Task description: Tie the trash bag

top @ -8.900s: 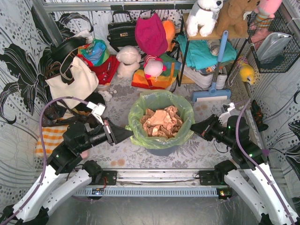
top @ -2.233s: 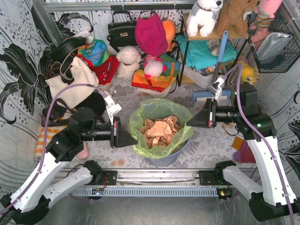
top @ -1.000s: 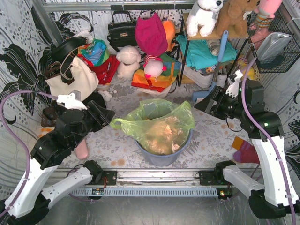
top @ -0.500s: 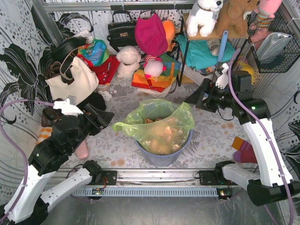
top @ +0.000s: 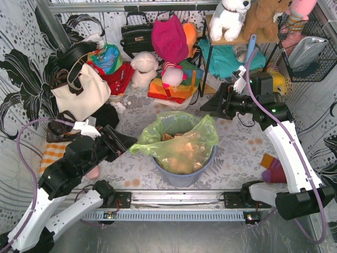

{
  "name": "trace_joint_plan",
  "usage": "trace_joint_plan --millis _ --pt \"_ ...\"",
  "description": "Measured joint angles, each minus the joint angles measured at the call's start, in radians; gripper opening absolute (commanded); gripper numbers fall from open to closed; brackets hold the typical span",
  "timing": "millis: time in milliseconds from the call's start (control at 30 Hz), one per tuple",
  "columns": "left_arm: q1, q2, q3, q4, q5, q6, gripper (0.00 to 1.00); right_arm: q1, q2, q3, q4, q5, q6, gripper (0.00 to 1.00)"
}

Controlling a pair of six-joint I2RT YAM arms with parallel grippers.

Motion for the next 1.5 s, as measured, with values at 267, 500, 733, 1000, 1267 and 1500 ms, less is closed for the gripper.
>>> trace_joint_plan --millis 267,500,733,1000,1267,1500 --pt "0.000 -0.037 -0.062 0.034 0.093 -0.020 0.85 0.018 0.010 -0.016 0.047 -0.051 0.018 0.57" --pt "0.000 -0.064 -0.202 0.169 0.186 -0.074 0.33 0.029 0.010 -0.068 0.073 -0.063 0.045 0.05" --pt "0.000 -0.070 -0.198 0.262 0.183 -0.062 0.00 0.030 0.009 -0.063 0.098 -0.036 0.065 0.00" --pt "0.000 0.235 0.074 0.230 0.058 0.144 0.00 0.030 0.009 -0.014 0.216 0.067 0.102 0.00" --pt "0.000 0.498 0.373 0.279 0.038 0.400 0.00 0.030 -0.005 0.005 0.291 0.122 0.137 0.00" --pt "0.000 0.447 0.386 0.379 0.319 0.505 0.00 0.030 -0.100 0.014 0.255 0.104 0.094 0.00"
